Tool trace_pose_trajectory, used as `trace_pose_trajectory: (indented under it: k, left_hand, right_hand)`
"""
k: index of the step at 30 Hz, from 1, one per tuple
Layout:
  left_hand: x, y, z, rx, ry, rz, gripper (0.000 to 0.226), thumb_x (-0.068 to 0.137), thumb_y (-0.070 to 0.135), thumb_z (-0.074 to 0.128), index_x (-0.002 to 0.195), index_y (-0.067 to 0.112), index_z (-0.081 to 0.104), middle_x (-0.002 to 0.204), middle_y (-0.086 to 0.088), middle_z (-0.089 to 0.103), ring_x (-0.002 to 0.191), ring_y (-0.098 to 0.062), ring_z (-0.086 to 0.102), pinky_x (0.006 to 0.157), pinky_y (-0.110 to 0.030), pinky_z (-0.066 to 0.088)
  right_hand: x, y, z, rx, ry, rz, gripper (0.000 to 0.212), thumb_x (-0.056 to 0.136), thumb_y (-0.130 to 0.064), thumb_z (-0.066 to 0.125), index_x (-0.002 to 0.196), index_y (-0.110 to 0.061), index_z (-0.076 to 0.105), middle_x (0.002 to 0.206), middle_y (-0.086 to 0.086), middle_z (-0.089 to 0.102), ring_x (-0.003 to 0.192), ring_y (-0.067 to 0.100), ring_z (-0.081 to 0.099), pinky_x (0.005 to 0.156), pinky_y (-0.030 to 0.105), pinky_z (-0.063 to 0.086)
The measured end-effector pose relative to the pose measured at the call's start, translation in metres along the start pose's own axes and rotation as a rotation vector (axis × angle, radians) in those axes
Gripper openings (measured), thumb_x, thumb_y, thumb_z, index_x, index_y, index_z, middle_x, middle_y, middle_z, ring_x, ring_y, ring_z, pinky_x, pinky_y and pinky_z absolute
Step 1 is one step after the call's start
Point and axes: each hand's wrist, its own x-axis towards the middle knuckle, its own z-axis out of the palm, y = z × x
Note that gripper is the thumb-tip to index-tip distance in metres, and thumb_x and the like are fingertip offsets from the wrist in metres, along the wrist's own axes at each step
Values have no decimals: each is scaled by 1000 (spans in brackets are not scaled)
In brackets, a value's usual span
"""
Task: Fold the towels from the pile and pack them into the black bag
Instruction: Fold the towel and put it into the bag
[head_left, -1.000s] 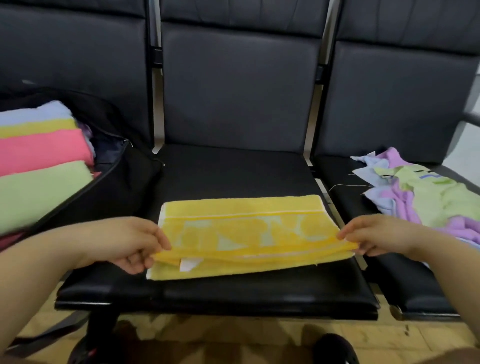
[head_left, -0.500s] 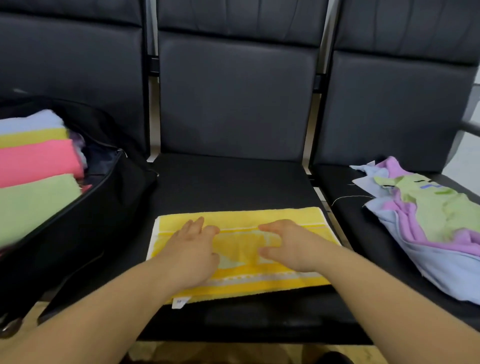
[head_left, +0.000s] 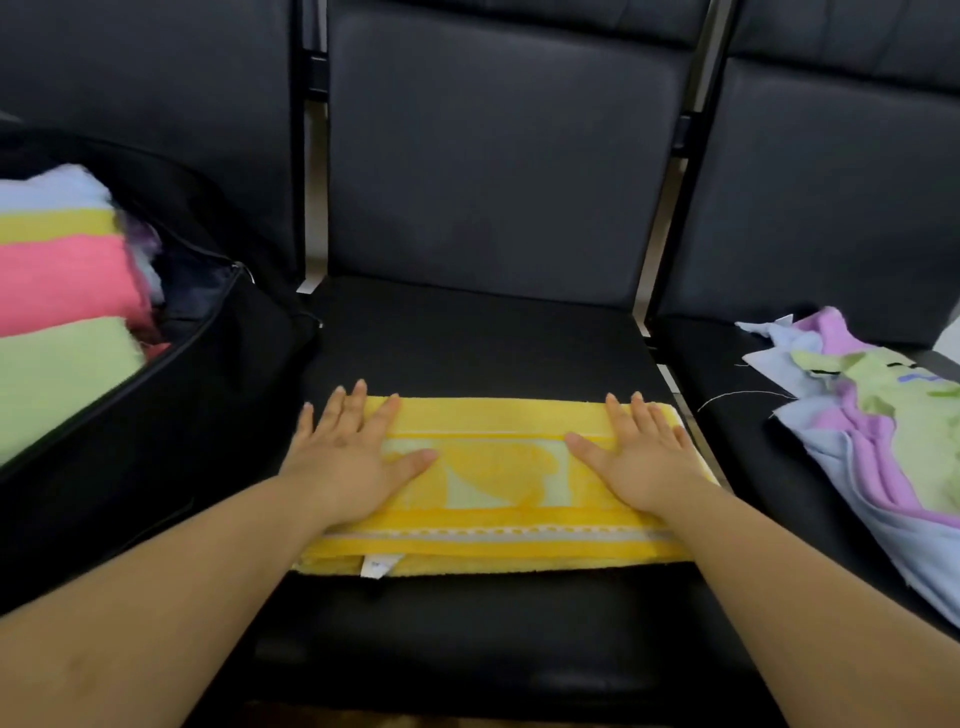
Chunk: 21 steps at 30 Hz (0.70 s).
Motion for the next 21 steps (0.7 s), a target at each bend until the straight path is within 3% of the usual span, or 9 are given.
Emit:
trace_pose_trajectory:
  k: [4, 7, 8, 9, 10, 12, 15, 17, 21]
  left_hand:
    - [-9, -16, -3, -60, 14, -11, 81, 88, 73, 21, 152, 32, -8, 159, -6, -20, 147, -23, -16, 118, -43, -8]
    - [-23, -25, -11, -115, 69, 134, 68, 91, 59, 44, 149, 30, 25, 160, -4, 4, 148, -23, 4, 119, -36, 6]
    - [-30, -30, -15, -176, 89, 199, 55, 89, 51, 55, 138, 31, 42, 153, 0, 24, 142, -21, 24, 115, -31, 20]
    - [-38, -35, -21, -239, 98, 254, 37, 85, 44, 64, 120, 34, 55, 135, 7, 40, 124, -12, 44, 103, -24, 33]
    - [-47, -39, -26, -271, 93, 297, 21, 82, 38, 70, 101, 36, 60, 115, 13, 47, 101, -2, 51, 88, -18, 39]
    - [-63, -49, -30, -274, 49, 342, 15, 79, 33, 75, 79, 37, 60, 92, 14, 52, 78, -1, 53, 74, -16, 43]
    - [-81, -60, -27, -301, -30, 327, 17, 75, 37, 78, 80, 36, 62, 86, 12, 57, 76, -2, 55, 76, -20, 48]
    - [-89, -67, -23, -321, -38, 321, 23, 74, 38, 79, 83, 40, 58, 91, 12, 55, 80, -3, 55, 77, -20, 47]
    - [-95, -71, -13, -316, 31, 328, 25, 80, 34, 73, 88, 44, 52, 93, 16, 49, 81, 0, 51, 75, -13, 42]
  right_hand:
    - [-4, 1, 1, 35, 67, -37, 81, 91, -69, 26, 154, -26, -1, 161, 3, -7, 148, 20, -5, 119, 41, 1]
    - [-16, -7, -7, 207, 156, -116, 62, 95, -49, 47, 148, -20, 31, 156, 3, 27, 142, 20, 27, 114, 35, 26]
    - [-22, -13, -11, 296, 163, -142, 51, 94, -41, 53, 140, -21, 44, 147, -1, 42, 133, 19, 41, 105, 31, 37]
    - [-30, -23, -14, 386, 154, -180, 38, 93, -35, 56, 129, -23, 55, 133, -5, 54, 122, 16, 51, 96, 28, 43]
    - [-40, -34, -17, 465, 141, -226, 26, 93, -31, 59, 118, -25, 63, 118, -9, 61, 110, 12, 57, 89, 25, 46]
    - [-60, -60, -20, 532, 130, -332, 8, 91, -27, 62, 96, -29, 68, 92, -16, 65, 89, 1, 60, 78, 17, 47]
    - [-90, -101, -13, 548, 83, -491, 8, 87, -25, 67, 81, -30, 68, 69, -19, 60, 65, -7, 55, 63, 8, 43]
    - [-108, -124, -4, 495, 12, -596, 4, 85, -27, 69, 88, -27, 71, 72, -19, 59, 70, -5, 56, 70, 14, 45]
    - [-122, -153, 15, 205, -12, -721, 34, 79, -44, 71, 108, -26, 68, 105, -10, 60, 97, 9, 56, 85, 26, 46]
